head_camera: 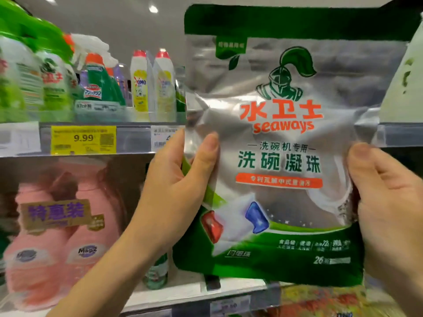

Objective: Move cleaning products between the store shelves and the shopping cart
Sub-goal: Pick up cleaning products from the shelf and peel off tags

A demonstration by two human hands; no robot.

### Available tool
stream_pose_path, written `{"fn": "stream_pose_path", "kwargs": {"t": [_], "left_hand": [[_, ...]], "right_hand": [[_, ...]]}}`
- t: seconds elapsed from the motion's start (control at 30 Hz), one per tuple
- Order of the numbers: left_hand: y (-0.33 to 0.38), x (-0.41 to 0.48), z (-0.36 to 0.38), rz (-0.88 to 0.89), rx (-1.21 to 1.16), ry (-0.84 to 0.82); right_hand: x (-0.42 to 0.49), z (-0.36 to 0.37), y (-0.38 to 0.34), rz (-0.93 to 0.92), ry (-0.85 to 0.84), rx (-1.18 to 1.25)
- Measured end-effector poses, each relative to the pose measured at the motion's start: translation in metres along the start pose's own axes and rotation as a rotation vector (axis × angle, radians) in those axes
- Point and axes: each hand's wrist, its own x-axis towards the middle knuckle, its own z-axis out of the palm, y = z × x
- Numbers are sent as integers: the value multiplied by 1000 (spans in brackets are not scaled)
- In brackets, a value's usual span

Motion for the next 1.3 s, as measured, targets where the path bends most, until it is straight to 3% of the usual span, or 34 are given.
{"fn": "stream_pose_path", "kwargs": {"t": [0.2, 0.4, 0.5, 0.6, 0.7, 0.87, 1.1, 1.2, 1.3], "left_hand": [[28, 54, -23, 82, 115, 101], [36, 122, -40, 257, 313, 203], [37, 146, -44, 343, 417, 298], [29, 158, -43, 420, 702, 434], [16, 159, -37, 329, 1006, 618], [12, 174, -38, 265, 1188, 688], [-12, 175, -48, 80, 1323, 594], [-12, 173, -47, 30, 1349, 549], [-13, 171, -50, 35, 1473, 494]], "right_hand": [[57, 37, -25, -131, -102, 25], [120, 75, -48, -297, -68, -13], [145, 91, -51, -352, 7, -103], [160, 101, -42, -421, 142, -352], [158, 109, -33, -466, 262, -500], [177, 119, -28, -578, 385, -733], [188, 122, -11, -544, 147, -1065], [191, 121, -9, -522, 67, -1100], [190, 116, -15, -470, -121, -1105]]}}
